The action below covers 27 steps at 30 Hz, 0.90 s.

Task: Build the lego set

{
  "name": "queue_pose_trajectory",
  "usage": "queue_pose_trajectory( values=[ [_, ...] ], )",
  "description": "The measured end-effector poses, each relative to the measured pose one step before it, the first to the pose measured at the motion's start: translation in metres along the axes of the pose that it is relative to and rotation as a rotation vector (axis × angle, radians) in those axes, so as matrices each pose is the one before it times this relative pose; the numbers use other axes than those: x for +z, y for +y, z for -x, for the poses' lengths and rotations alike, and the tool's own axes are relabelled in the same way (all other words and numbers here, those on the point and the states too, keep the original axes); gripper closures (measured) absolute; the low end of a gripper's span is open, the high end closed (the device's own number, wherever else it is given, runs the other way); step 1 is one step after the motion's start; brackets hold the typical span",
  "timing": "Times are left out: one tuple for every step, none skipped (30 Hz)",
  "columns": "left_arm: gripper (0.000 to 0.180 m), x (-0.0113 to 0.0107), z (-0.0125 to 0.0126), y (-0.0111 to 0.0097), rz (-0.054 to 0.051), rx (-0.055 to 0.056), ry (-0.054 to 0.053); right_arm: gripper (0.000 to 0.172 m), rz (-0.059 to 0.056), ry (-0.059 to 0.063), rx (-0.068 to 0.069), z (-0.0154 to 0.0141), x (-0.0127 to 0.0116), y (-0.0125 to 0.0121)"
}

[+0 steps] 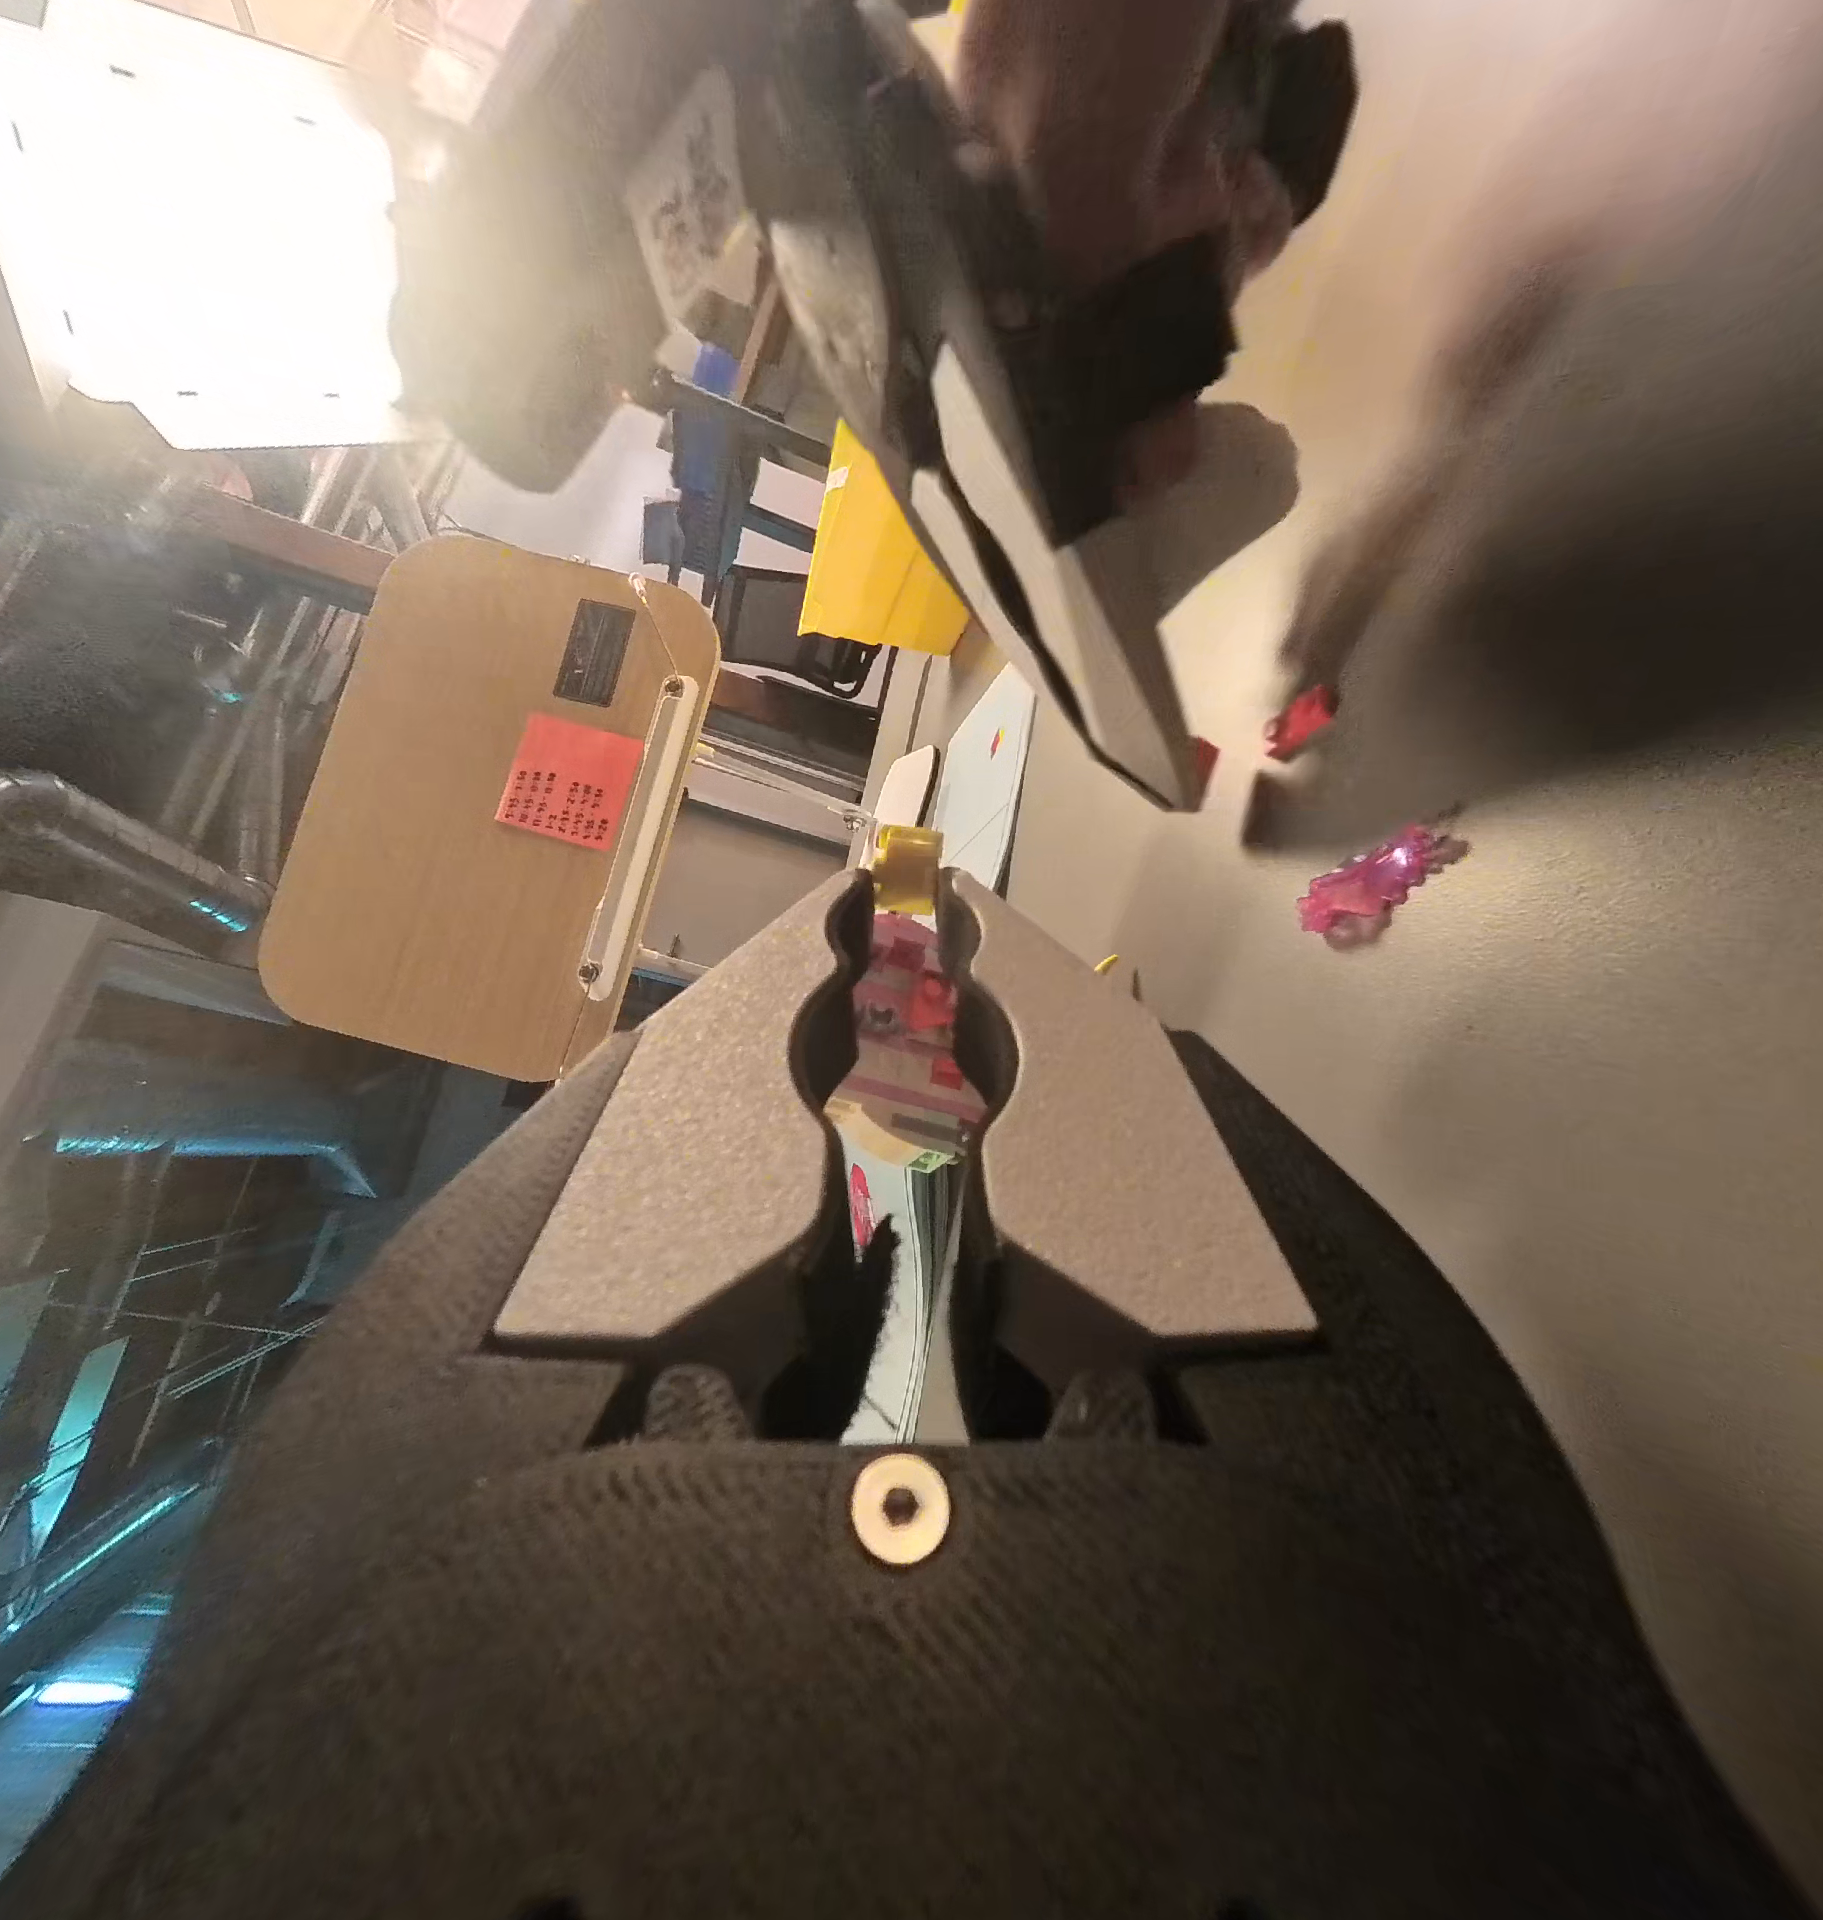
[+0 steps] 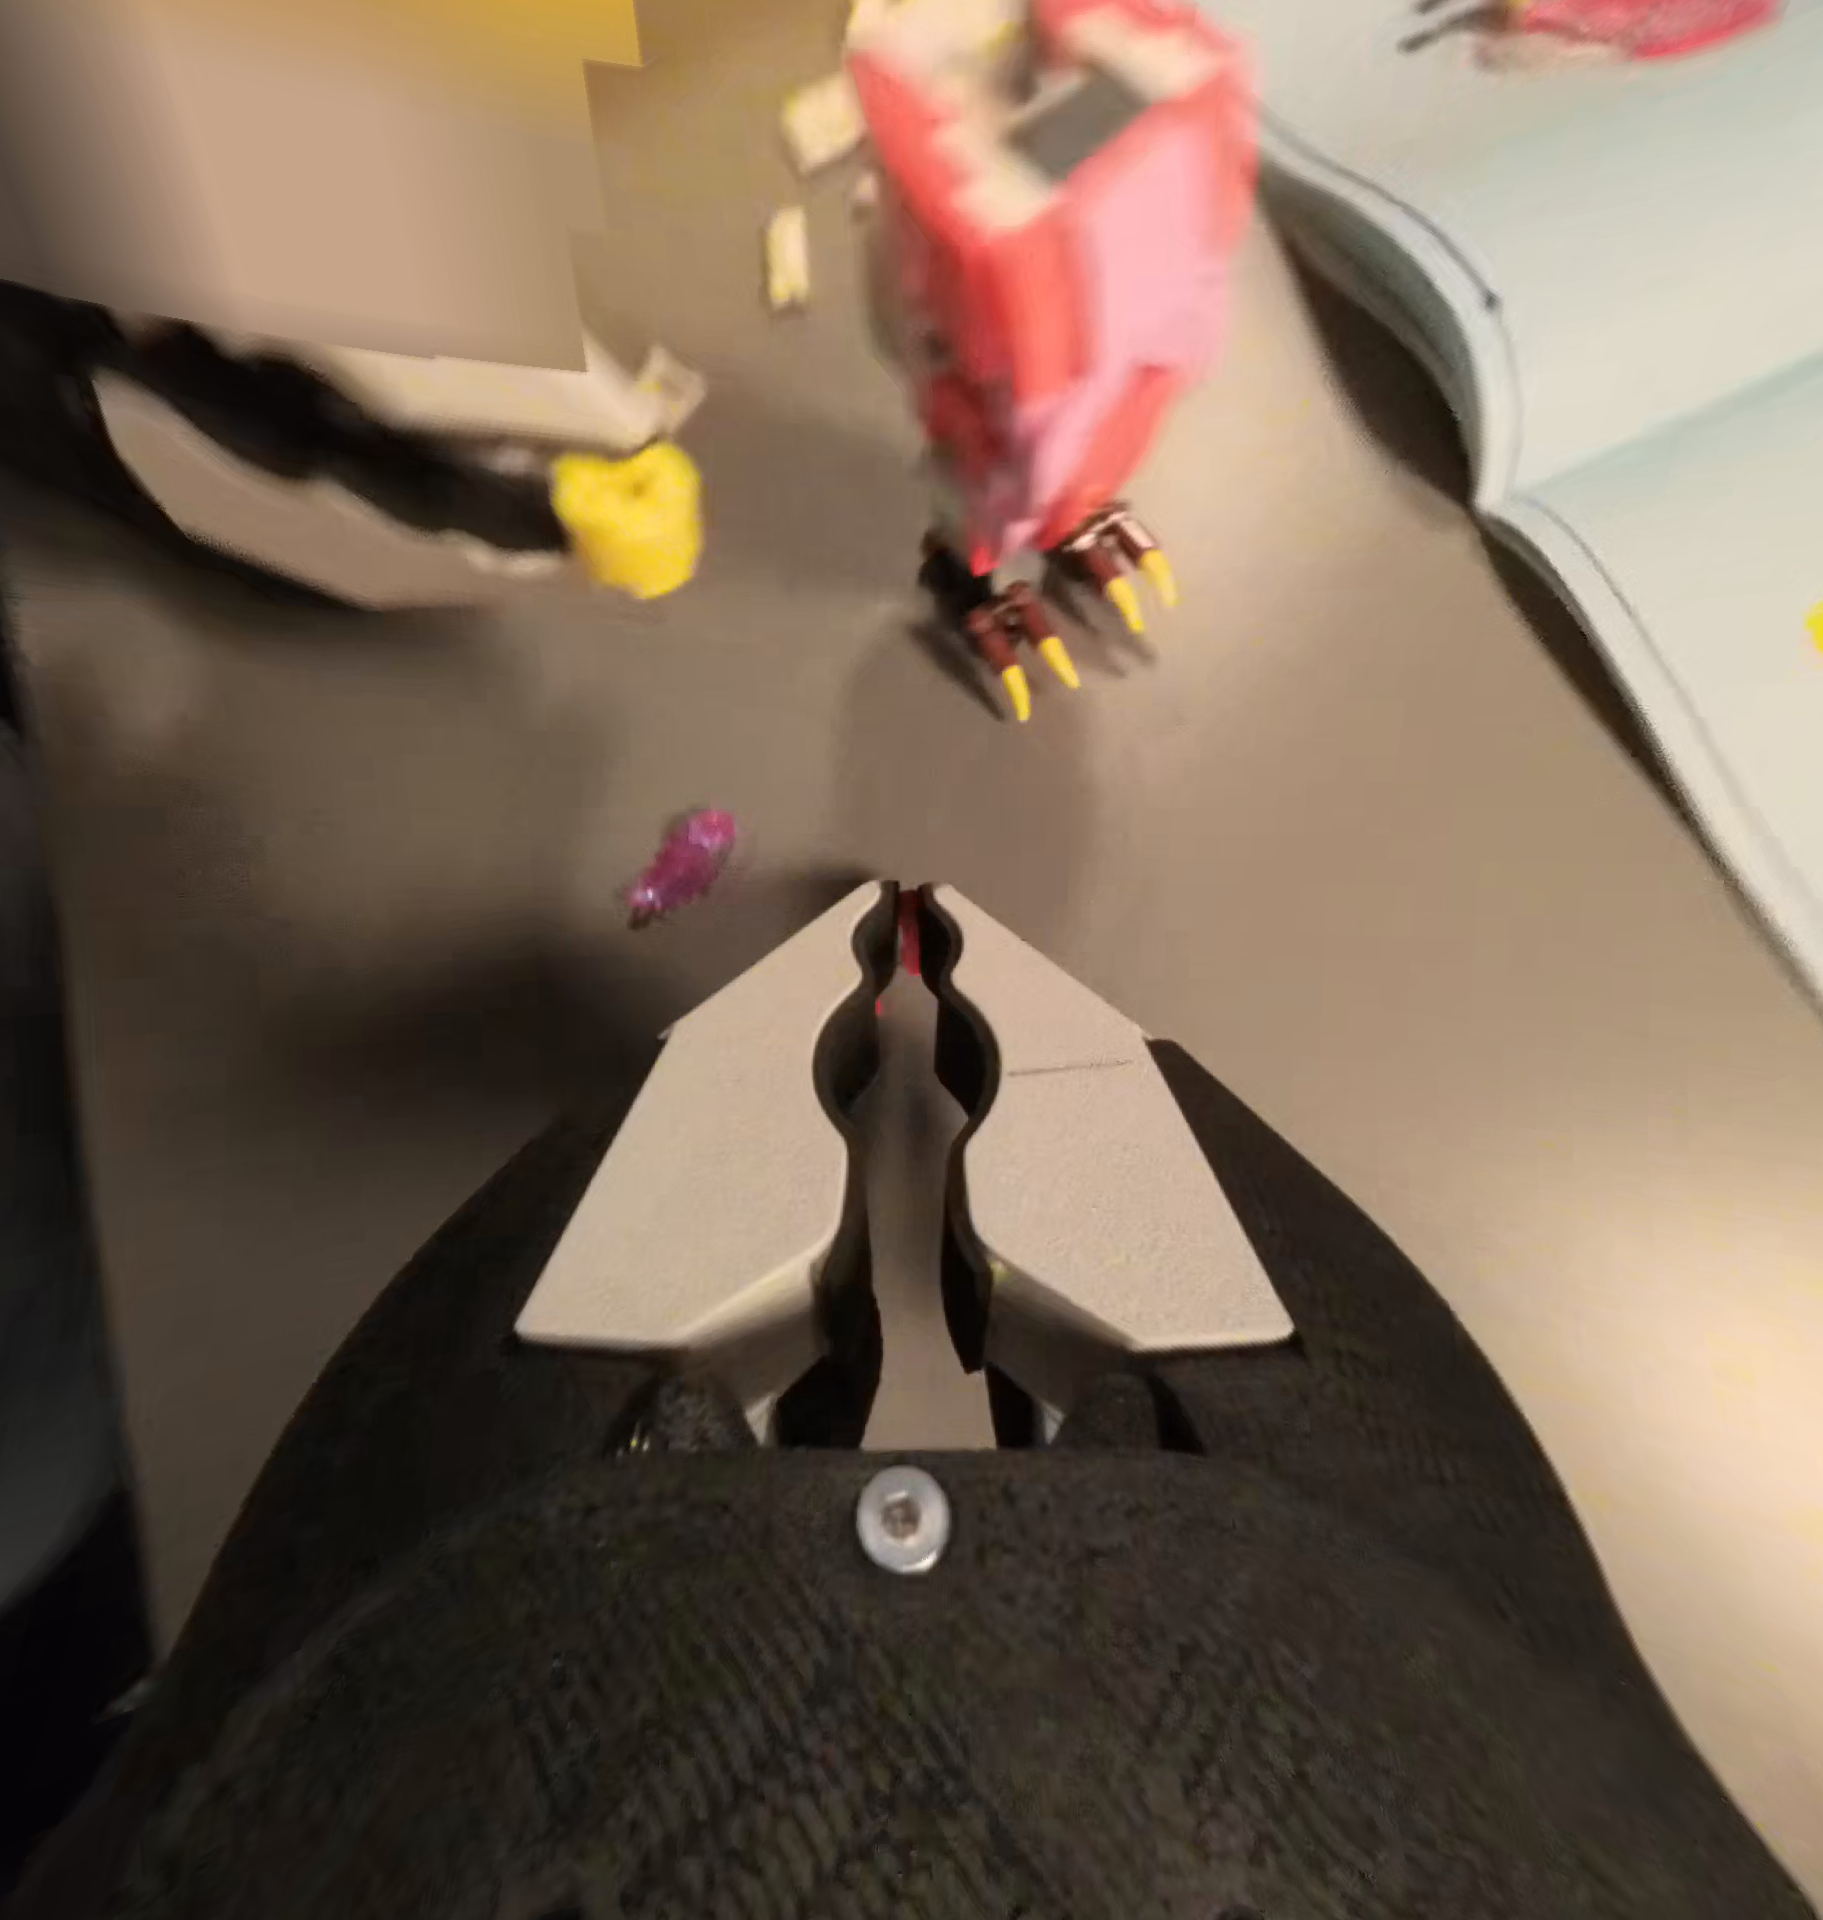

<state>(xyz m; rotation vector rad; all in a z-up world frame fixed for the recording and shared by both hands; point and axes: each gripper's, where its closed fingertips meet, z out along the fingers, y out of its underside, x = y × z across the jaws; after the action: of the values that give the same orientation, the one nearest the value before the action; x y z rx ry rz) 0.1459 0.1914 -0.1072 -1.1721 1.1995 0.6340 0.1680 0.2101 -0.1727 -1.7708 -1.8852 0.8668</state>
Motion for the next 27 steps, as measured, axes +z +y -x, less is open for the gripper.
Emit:
queue_pose_trajectory(
  values=[
    [0.171, -0.00004, 0.00003, 0.00005, -0.0001, -0.0009, 0.0003, 0.170, -0.0473, -0.0427, 0.1099, -0.00421, -0.00318, -0.00273],
    [0.171, -0.00004, -0.00010, -0.00019, -0.0009, -0.0012, 0.0006, 0.170, -0.0360, -0.0378, 0.1092, -0.00504, -0.00304, -0.00159],
    [0.171, 0.00003, -0.00002, -0.00014, -0.0011, -0.0016, 0.0009, 0.170, -0.0248, -0.0366, 0.0973, -0.00473, -0.00291, -0.00046],
    [0.171, -0.00004, -0.00017, -0.00018, -0.0008, -0.0019, 0.0008, 0.170, -0.0205, -0.0302, 0.0767, -0.00470, -0.00238, -0.00030],
    [0.171, 0.00000, -0.00017, -0.00026, -0.0014, -0.0019, 0.0008, 0.170, -0.0130, -0.0184, 0.0580, -0.00525, -0.00200, 0.00055],
    [0.171, 0.00000, -0.00012, -0.00031, -0.0015, -0.0021, 0.0010, 0.170, -0.0031, -0.0074, 0.0469, -0.00586, -0.00141, 0.00158],
    [0.171, -0.00003, -0.00022, -0.00021, -0.0010, -0.0018, 0.0012, 0.170, 0.0004, -0.0037, 0.0380, -0.00512, -0.00098, 0.00159],
    [0.171, 0.00005, -0.00024, -0.00009, -0.0007, -0.0013, 0.0011, 0.170, -0.0101, -0.0148, 0.0312, -0.00182, -0.00103, -0.00063],
    [0.171, 0.00002, -0.00020, -0.00004, -0.0003, -0.0009, 0.0010, 0.170, -0.0134, -0.0062, 0.0221, -0.00135, -0.00119, -0.00199],
    [0.171, 0.00010, -0.00019, 0.00001, -0.0002, -0.0009, 0.0010, 0.170, -0.0063, 0.0132, 0.0047, -0.00302, -0.00119, -0.00136],
    [0.171, 0.00009, -0.00022, 0.00003, 0.0000, -0.0012, 0.0012, 0.169, 0.0002, 0.0227, -0.0130, -0.00311, -0.00100, -0.00067],
    [0.171, 0.00006, -0.00003, 0.00006, -0.0002, -0.0013, 0.0006, 0.169, 0.0045, 0.0290, -0.0231, -0.00329, -0.00075, -0.00025],
    [0.171, 0.00001, -0.00023, -0.00002, -0.0001, -0.0010, 0.0012, 0.168, 0.0061, 0.0279, -0.0250, -0.00266, -0.00067, -0.00005],
    [0.171, 0.00009, -0.00033, 0.00009, 0.0001, -0.0008, 0.0014, 0.167, 0.0034, 0.0175, -0.0230, -0.00113, -0.00038, -0.00031],
    [0.171, 0.00010, -0.00018, 0.00001, -0.0002, -0.0007, 0.0011, 0.165, 0.0000, 0.0101, -0.0184, -0.00038, -0.00024, -0.00061],
    [0.171, -0.00002, -0.00020, 0.00005, -0.0003, -0.0009, 0.0012, 0.163, -0.0023, 0.0097, -0.0123, -0.00063, -0.00035, -0.00083],
    [0.171, 0.00003, -0.00001, -0.00012, -0.0006, -0.0012, 0.0001, 0.160, -0.0067, 0.0119, -0.0084, -0.00143, -0.00067, -0.00112],
    [0.171, -0.00008, 0.00002, -0.00009, -0.0008, -0.0008, 0.0002, 0.156, -0.0111, 0.0155, -0.0082, -0.00213, -0.00100, -0.00178],
    [0.171, 0.00008, -0.00002, 0.00005, 0.0001, -0.0004, 0.0001, 0.154, -0.0114, 0.0199, -0.0116, -0.00275, -0.00138, -0.00160],
    [0.171, -0.00005, 0.00007, 0.00011, 0.0002, 0.0000, -0.0002, 0.150, -0.0104, 0.0207, -0.0213, -0.00265, -0.00140, -0.00112],
    [0.171, -0.00005, 0.00012, 0.00006, 0.0001, -0.0005, -0.0002, 0.150, -0.0097, 0.0145, -0.0349, -0.00119, -0.00140, -0.00065],
    [0.171, 0.00000, 0.00004, -0.00009, -0.0008, -0.0016, 0.0005, 0.151, -0.0079, 0.0029, -0.0443, 0.00103, -0.00119, -0.00001],
    [0.171, 0.00016, -0.00027, -0.00011, -0.0010, -0.0014, 0.0014, 0.152, -0.0019, -0.0074, -0.0484, 0.00283, -0.00113, 0.00110],
    [0.171, 0.00008, -0.00024, 0.00005, 0.0001, -0.0004, 0.0017, 0.154, 0.0068, -0.0073, -0.0476, 0.00295, -0.00087, 0.00233],
    [0.171, 0.00012, -0.00048, 0.00012, 0.0005, 0.0007, 0.0017, 0.154, 0.0083, 0.0016, -0.0433, 0.00181, -0.00070, 0.00237],
    [0.171, 0.00006, -0.00011, -0.00012, -0.0002, 0.0006, 0.0008, 0.155, 0.0032, 0.0051, -0.0378, 0.00181, -0.00046, 0.00130],
    [0.171, -0.00002, -0.00004, -0.00024, -0.0012, -0.0008, 0.0004, 0.157, -0.0006, 0.0065, -0.0280, 0.00170, -0.00028, 0.00031]
  ],
)
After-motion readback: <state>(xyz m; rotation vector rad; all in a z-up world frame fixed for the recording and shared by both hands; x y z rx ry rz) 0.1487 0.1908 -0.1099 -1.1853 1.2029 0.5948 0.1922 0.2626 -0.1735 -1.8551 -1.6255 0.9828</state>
